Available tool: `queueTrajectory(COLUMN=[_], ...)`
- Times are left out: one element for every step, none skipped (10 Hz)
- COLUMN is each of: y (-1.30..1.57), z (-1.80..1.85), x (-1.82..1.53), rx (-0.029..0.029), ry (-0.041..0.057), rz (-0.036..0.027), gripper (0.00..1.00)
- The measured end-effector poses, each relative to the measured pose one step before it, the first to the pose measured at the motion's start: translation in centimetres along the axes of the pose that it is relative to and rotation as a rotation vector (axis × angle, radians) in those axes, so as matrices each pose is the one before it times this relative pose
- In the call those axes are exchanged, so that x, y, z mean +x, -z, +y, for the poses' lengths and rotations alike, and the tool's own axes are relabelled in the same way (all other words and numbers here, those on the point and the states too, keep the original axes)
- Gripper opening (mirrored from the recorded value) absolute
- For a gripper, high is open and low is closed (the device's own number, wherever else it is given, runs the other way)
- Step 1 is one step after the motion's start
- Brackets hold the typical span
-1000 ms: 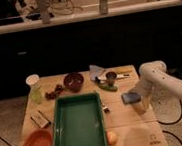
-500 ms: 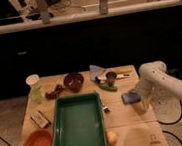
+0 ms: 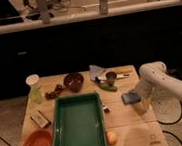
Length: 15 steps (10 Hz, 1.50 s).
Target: Place sponge in tray
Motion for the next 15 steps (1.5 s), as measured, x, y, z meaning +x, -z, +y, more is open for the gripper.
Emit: queueTrajectory(y=[-0.007, -0.011, -0.013, -0.007, -0.007, -0.013, 0.009, 0.008, -0.011, 0.000, 0.024, 0.010, 0.029, 0.020, 0.009], z=[-0.003, 0.000, 0.040, 0.021, 0.009, 0.020, 0.001, 0.007, 0.028, -0.001, 0.003, 0.018, -0.001, 0.011, 0.015], x=[-0.018, 0.005, 0.031, 0.014, -0.001, 0.004, 0.009, 0.023, 0.049, -0.020, -0.029, 0.001, -0.004, 0.012, 0.027], rx=[-0.00043, -0.00051, -0.00077, -0.00049, -0.00046, -0.00095, -0.00069, -0.00061, -0.00110, -0.00007, -0.00045, -0.00056, -0.00052, -0.00073, -0.00030], ry=[0.00043, 0.00057, -0.00001, 0.00037, 0.00040, 0.00038, 0.00061, 0.00001, 0.00024, -0.00039, -0.00058, -0.00044, -0.00017, 0.00013, -0.00028], rz=[0.00019, 0.00085, 0.00048, 0.00027, 0.00016, 0.00072, 0.00147, 0.00125, 0.00175, -0.00058, -0.00046, 0.00024, 0.00090, 0.00155, 0.00101], gripper=[0.80, 0.80, 0.80, 0.80, 0.80, 0.80, 0.80, 0.80, 0.80, 0.80, 0.80, 0.80, 0.80, 0.80, 0.80])
